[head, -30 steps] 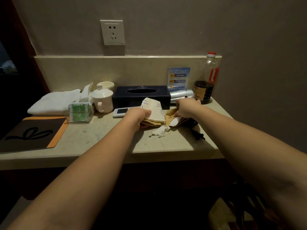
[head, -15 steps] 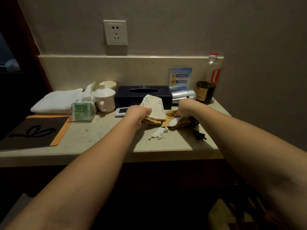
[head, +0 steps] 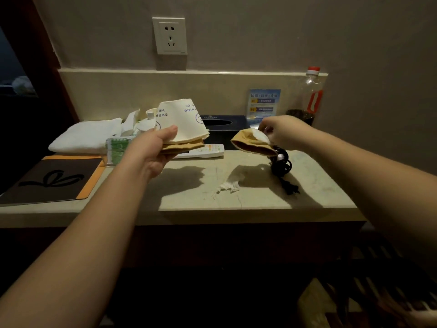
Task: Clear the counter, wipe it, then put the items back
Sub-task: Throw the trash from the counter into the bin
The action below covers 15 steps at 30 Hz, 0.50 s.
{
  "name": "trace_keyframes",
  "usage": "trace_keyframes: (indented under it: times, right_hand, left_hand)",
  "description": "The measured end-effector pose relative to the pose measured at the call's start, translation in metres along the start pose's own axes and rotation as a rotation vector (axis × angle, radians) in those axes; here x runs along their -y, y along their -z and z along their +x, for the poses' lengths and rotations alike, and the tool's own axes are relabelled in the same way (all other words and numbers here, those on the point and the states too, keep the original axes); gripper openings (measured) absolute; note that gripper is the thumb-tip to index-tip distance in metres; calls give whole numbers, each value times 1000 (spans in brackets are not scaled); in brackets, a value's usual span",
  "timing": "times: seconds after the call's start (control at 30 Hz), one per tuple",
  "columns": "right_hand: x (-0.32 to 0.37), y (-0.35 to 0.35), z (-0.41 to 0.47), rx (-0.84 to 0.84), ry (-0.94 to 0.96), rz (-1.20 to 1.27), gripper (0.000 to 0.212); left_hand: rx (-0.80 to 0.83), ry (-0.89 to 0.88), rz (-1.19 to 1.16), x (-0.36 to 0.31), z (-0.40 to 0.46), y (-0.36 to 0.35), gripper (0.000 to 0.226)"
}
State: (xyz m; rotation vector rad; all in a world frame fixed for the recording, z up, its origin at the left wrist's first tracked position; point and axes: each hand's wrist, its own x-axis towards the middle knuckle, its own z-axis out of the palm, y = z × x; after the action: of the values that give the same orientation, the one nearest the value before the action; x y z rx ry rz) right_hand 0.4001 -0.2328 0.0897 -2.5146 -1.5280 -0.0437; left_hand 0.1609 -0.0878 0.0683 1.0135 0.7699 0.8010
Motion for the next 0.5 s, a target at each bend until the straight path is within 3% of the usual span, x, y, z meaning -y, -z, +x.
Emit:
trace_keyframes:
  times: [0.17, 0.37, 0.5]
  right_hand:
    - [43, -30, -36, 149, 192, 113, 22]
    - [52, -68, -43, 214, 119, 141, 29]
    - [49, -73, -43, 201, 122, 151, 22]
  left_hand:
    - [-27, 11, -86, 7, -2, 9, 5]
    - [7, 37, -145, 14, -5, 6, 10]
    - [14, 62, -130, 20, -7, 2, 4]
